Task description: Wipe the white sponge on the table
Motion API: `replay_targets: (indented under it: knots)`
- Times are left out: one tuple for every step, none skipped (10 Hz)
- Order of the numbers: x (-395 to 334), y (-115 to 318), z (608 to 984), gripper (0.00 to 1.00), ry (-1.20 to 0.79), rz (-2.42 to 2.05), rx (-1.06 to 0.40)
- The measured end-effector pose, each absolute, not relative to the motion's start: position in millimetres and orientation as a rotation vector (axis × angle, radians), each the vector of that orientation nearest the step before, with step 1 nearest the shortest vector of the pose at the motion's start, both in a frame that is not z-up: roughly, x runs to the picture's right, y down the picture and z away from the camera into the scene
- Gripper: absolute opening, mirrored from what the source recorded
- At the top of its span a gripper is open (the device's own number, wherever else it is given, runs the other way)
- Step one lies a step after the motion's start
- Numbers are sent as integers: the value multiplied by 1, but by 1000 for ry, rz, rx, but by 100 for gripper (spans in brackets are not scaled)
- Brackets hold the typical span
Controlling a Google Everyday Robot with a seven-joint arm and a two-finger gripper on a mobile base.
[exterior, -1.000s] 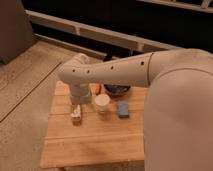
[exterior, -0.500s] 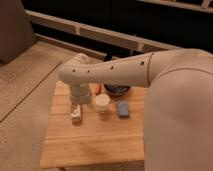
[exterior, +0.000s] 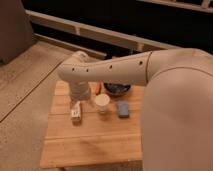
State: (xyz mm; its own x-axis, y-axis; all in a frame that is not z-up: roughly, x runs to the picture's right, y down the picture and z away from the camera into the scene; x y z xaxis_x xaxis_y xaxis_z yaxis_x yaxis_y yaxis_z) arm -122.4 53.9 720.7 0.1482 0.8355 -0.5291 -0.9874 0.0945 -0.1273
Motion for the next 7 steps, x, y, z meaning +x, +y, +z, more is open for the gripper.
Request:
replay_targets:
  knots:
    - [-121, 33, 723, 65, 303, 1385, -473]
    - [-114, 15, 723, 65, 261, 1391, -436]
    - [-101, 9, 721, 65, 245, 1410, -416]
    - [-82, 9, 717, 65, 248, 1448, -397]
    - [-64, 11, 714, 65, 259, 1478, -382]
    - [-37, 16, 709, 65, 280, 1524, -360]
    - [-14, 22, 703, 65, 298, 1558, -341]
